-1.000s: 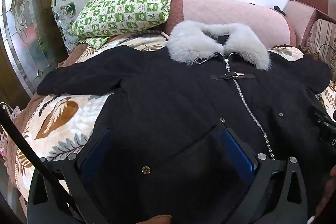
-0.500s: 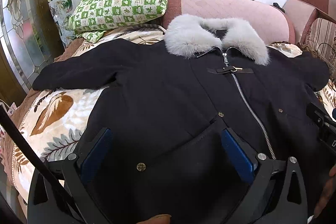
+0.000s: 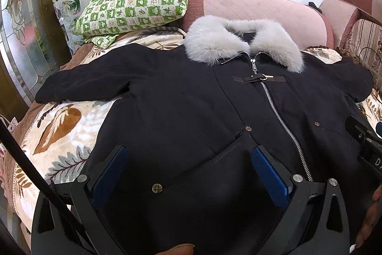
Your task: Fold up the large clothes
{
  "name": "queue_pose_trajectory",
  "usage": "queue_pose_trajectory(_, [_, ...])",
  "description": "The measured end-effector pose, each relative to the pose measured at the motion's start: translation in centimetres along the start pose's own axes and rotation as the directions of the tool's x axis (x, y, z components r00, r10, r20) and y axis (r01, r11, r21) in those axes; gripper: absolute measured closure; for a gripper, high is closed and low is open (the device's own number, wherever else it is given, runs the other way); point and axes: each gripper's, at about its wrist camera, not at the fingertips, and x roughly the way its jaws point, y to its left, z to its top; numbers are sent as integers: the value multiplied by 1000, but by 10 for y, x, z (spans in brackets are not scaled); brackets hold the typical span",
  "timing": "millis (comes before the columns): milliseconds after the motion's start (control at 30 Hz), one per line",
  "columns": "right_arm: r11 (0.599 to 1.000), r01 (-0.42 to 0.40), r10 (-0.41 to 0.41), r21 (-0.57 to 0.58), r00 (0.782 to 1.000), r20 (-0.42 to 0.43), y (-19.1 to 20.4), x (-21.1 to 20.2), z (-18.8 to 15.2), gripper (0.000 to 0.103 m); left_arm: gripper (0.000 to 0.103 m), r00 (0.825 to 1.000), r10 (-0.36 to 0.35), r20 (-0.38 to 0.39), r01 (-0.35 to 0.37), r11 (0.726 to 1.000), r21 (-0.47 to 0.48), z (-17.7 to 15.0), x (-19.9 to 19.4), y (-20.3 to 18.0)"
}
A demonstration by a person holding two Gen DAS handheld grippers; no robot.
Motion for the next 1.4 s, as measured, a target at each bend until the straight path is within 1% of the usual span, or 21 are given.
queue_pose_trajectory(233, [1000,0,0,8,1000,-3,0,1,-1,0,0,1000,-4,-5,4,1000,3,-2,2,-1])
queue_pose_trajectory(800, [1000,-3,3,13,1000,-17,-2,3,-2,0,0,998,-15,-65,15,1000,0,-7,14,-5])
queue_pose_trajectory(967, [1000,-3,3,11,1000,-16,-2,3,-2,0,0,998,-13,-59,14,1000,10,-8,15,-7])
queue_pose_trajectory(1100, [1000,-4,4,10,1000,-12,-3,3,-1,0,0,999,-6,-50,6,1000,13,-11,15,-9])
queue_pose_trajectory(1233, [1000,-16,16,18,1000,-6,-4,-1,0,0,0,998,3,-61,-3,1000,9,-15,18,-12])
queue_pose_trajectory(1400, [999,-25,24,25,1000,13,-8,-7,2,0,0,994,57,-92,-53,997,49,-25,28,-21])
